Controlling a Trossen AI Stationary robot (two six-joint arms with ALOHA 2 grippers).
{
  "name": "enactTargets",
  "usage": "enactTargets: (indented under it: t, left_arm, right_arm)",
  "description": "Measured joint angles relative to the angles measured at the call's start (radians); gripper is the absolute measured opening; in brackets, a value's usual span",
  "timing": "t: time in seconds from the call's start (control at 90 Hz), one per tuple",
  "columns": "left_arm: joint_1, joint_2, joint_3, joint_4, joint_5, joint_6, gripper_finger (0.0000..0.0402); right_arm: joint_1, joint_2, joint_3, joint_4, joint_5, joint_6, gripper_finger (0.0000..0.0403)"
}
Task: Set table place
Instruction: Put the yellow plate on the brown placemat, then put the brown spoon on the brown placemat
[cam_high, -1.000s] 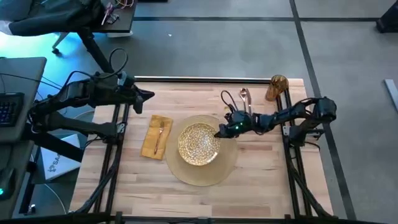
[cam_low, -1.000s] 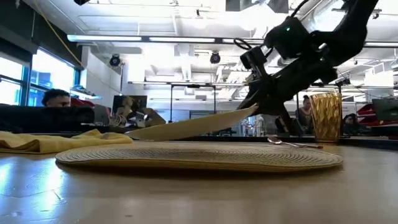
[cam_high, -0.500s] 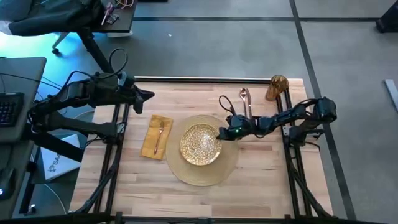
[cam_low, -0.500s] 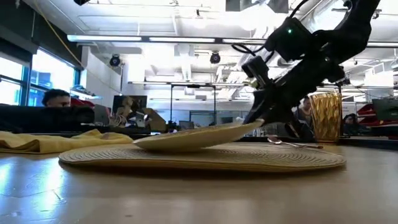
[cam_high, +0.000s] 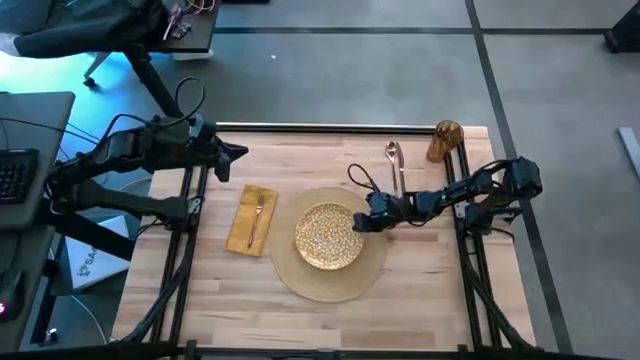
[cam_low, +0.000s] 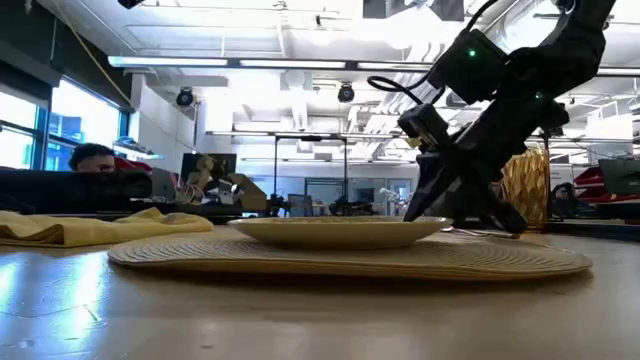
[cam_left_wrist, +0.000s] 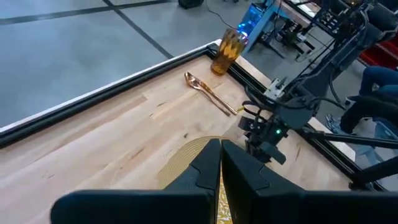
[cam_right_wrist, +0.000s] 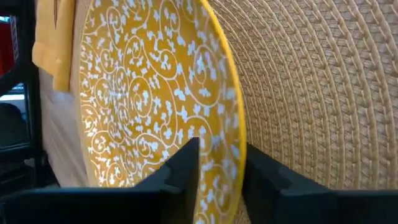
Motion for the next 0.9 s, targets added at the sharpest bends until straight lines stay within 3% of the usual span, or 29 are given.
enactTargets:
  t: [0.167, 0.3, 0.678, 0.767, 0.9]
  left_arm:
    - [0.000, 0.000, 0.000, 0.000, 0.000, 0.000, 0.0000]
    - [0.000, 0.000, 0.000, 0.000, 0.000, 0.000, 0.0000]
    - [0.000, 0.000, 0.000, 0.001, 0.000, 0.000, 0.0000]
    - [0.000, 0.000, 0.000, 0.001, 0.000, 0.001, 0.0000]
    - [0.000, 0.000, 0.000, 0.000, 0.000, 0.016, 0.0000]
  right_arm:
    - [-0.006, -0.003, 0.000, 0.004, -0.068, -0.049, 0.0169]
    - [-0.015, -0.037, 0.000, -0.001, -0.108, -0.053, 0.0192]
    - [-0.081, -0.337, 0.004, -0.200, 0.113, -0.085, 0.0163]
    - [-0.113, -0.394, 0.003, -0.330, 0.117, -0.126, 0.0151]
    - [-0.147, -0.423, 0.003, -0.443, 0.041, -0.194, 0.0134]
